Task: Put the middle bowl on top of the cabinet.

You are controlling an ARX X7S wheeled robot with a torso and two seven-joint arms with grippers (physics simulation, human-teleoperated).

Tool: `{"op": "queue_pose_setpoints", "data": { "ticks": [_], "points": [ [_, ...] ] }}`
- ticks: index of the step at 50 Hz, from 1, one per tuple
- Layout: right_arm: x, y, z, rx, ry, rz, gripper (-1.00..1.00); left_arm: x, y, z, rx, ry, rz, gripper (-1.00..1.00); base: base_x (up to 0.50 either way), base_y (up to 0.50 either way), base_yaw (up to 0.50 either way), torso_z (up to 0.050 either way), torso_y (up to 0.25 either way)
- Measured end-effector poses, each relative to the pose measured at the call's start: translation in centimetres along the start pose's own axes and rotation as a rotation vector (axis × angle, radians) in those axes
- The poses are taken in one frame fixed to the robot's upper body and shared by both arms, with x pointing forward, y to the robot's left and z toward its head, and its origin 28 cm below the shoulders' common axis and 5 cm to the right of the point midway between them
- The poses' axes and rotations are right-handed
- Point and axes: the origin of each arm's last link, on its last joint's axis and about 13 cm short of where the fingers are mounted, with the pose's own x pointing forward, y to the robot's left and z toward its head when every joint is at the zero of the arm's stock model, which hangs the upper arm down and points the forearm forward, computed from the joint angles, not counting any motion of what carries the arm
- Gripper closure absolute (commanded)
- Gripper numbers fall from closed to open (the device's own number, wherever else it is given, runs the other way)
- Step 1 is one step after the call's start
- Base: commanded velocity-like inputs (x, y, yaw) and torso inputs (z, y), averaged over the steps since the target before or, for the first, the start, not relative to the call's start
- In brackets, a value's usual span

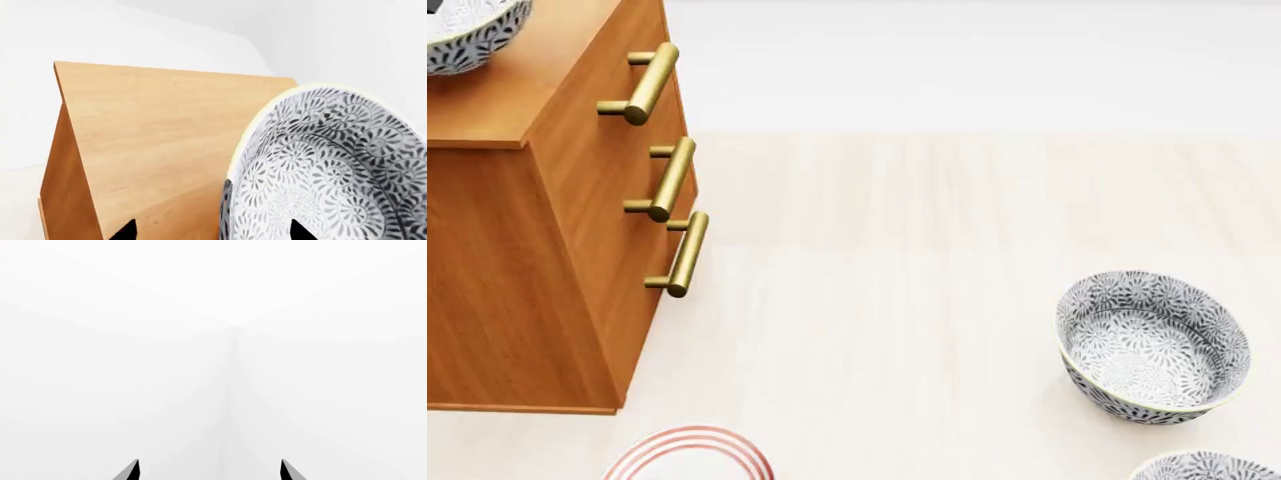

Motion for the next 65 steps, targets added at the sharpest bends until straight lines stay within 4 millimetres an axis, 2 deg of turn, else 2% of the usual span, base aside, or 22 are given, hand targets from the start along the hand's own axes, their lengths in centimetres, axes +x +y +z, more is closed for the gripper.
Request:
{"op": "queue_pose_setpoints", "data": {
  "ticks": [13,20,32,54,65],
  "points": [
    [-0.2,0.0,0.0,0.004,0.000,-0.004,-1.00,-0.6,0.2,1.2,0.064,-0.199,-0.003,-1.00,0.00,0.00,0.00,0.000,0.000],
    [-0.4,0.0,-0.1,0.006,0.003,-0.008,-1.00,-1.9,0.8,1.8,0.079,-0.302,-0.068,-1.00,0.00,0.00,0.00,0.000,0.000],
    [-0.8,0.0,-0.1,0.008,0.008,-0.009,-1.00,-4.8,3.1,1.6,0.122,-0.485,-0.219,-1.00,0.00,0.00,0.00,0.000,0.000],
    [-1.0,0.0,-0.1,0.013,0.011,0.006,-1.00,-8.9,8.1,-1.7,0.296,-0.756,-0.620,-1.00,0.00,0.00,0.00,0.000,0.000],
    [-0.9,0.1,-0.1,0.017,0.011,0.020,-1.00,-9.6,10.3,-4.3,0.332,-0.840,-0.793,-1.00,0.00,0.00,0.00,0.000,0.000]
  ]
}}
